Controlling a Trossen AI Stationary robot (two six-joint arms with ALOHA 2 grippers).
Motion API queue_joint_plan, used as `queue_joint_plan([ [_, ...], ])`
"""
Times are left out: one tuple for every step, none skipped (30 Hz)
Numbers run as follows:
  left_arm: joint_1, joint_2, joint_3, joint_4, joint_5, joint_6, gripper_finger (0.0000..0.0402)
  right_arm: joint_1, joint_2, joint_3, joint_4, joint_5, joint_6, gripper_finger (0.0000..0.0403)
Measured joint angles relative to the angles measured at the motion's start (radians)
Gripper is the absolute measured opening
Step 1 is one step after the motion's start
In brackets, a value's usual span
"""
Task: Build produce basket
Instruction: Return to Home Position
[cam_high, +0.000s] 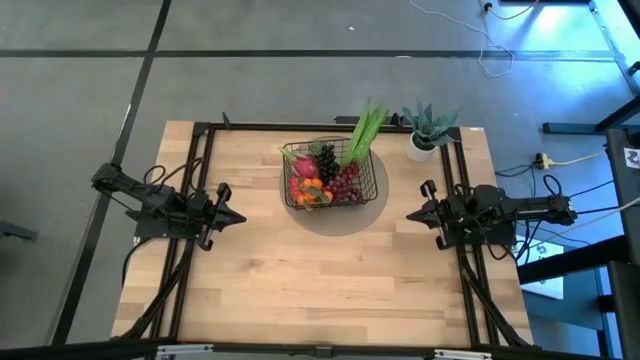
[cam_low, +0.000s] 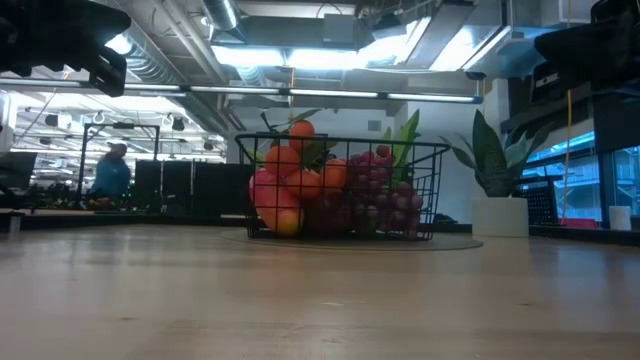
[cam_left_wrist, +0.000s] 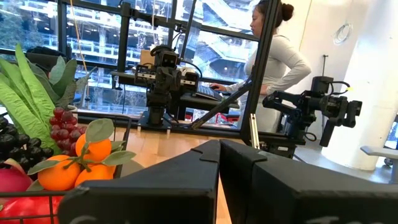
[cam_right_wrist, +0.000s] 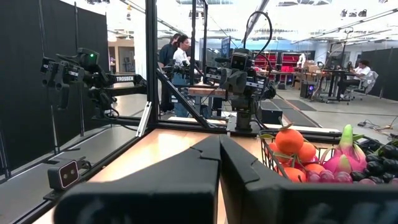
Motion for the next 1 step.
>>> queue_joint_plan([
  [0.000,0.000,0.000,0.000,0.000,0.000,0.0000,0.000,0.000,0.000,0.000,0.000,-0.001,0.0000],
])
